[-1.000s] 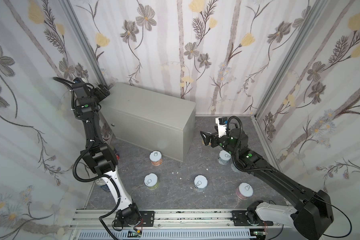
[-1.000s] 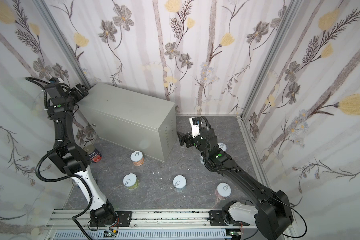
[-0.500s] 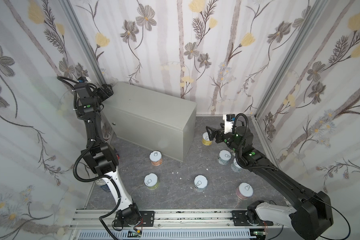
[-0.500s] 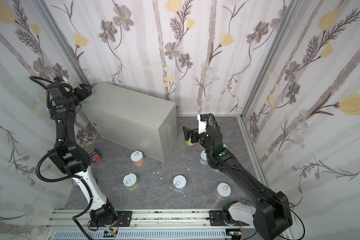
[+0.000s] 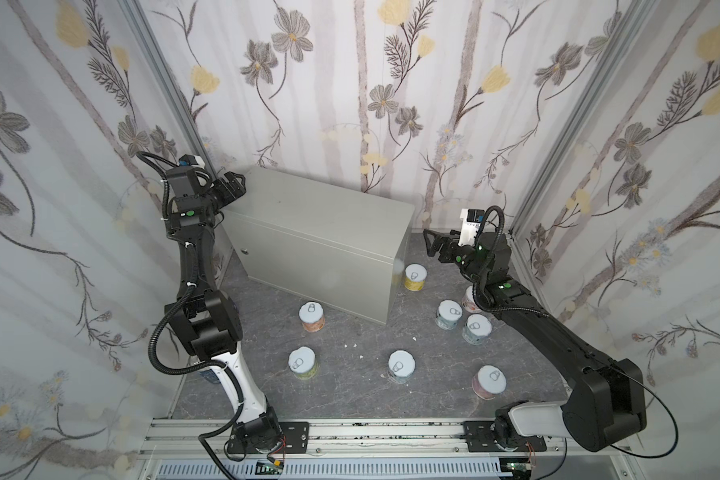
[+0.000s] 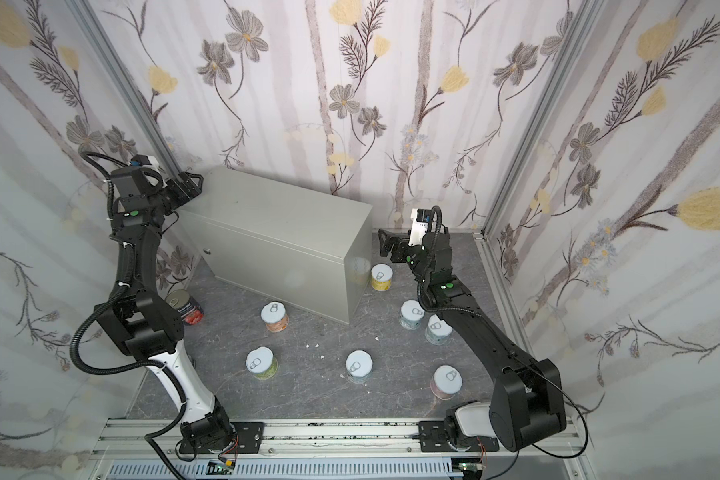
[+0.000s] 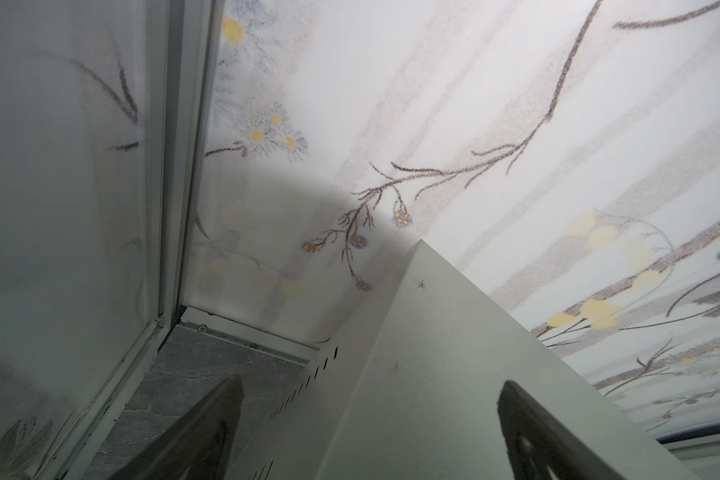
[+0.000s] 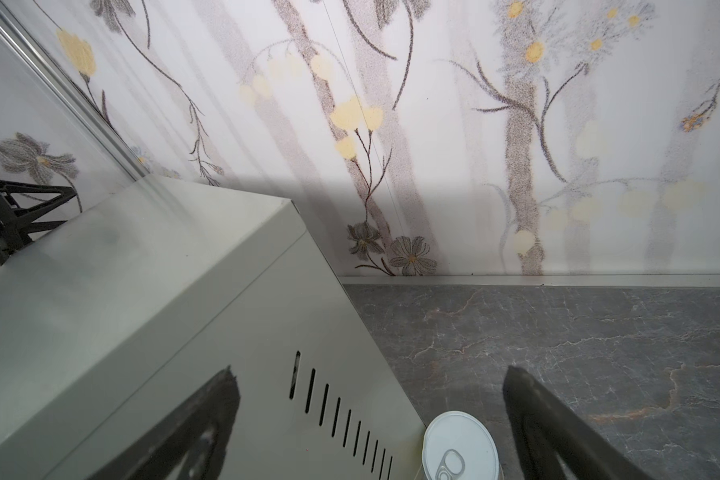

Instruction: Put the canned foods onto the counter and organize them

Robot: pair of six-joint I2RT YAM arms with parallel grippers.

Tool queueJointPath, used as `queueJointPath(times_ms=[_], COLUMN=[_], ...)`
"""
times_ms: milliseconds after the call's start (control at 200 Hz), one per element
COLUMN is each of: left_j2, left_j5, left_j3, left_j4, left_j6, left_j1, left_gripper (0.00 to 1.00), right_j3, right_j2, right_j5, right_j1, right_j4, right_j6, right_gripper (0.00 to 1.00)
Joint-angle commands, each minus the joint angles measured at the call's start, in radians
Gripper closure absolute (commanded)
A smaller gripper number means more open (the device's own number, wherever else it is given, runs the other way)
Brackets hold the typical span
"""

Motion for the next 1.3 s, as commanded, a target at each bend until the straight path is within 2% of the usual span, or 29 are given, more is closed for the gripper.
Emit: queueJointPath(times_ms=[0, 100, 654, 944, 1124, 1294], left_j2=[-0.055, -0.099, -0.332, -0.478, -0.483, -0.497], left_j5=[0.053, 0.022, -0.016, -0.042, -0.062, -0.122], left_j3=[-0.046, -0.098, -0.402, -0.575, -0.588, -0.542], left_j4=[-0.012, -0.012, 0.038, 0.086, 0.088, 0.085], left_j6=[-0.003, 0.013, 0.026, 0.031, 0.019, 0.0], left_j1=[-0.033, -0.068, -0.179, -0.195, -0.192, -0.179], left_gripper=[0.04, 0.05, 0.06, 0.06, 0.05, 0.0], right_j3=[0.039, 0.077, 0.231, 0.257, 0.258, 0.258], right_j2=[0.032, 0.058, 0.238, 0.275, 0.266, 0.221], right_j5=[-0.007, -0.049, -0.121, -0.138, -0.135, -0.155], right_j1=[-0.013, -0.028, -0.059, -0.079, -0.1, -0.155], right_j4=[0.008, -0.005, -0.044, -0.038, -0.047, -0.049], right_j6=[0.03, 0.033, 0.051, 0.068, 0.068, 0.081], right_gripper=[0.0, 0.0, 0.0, 0.0, 0.0, 0.0])
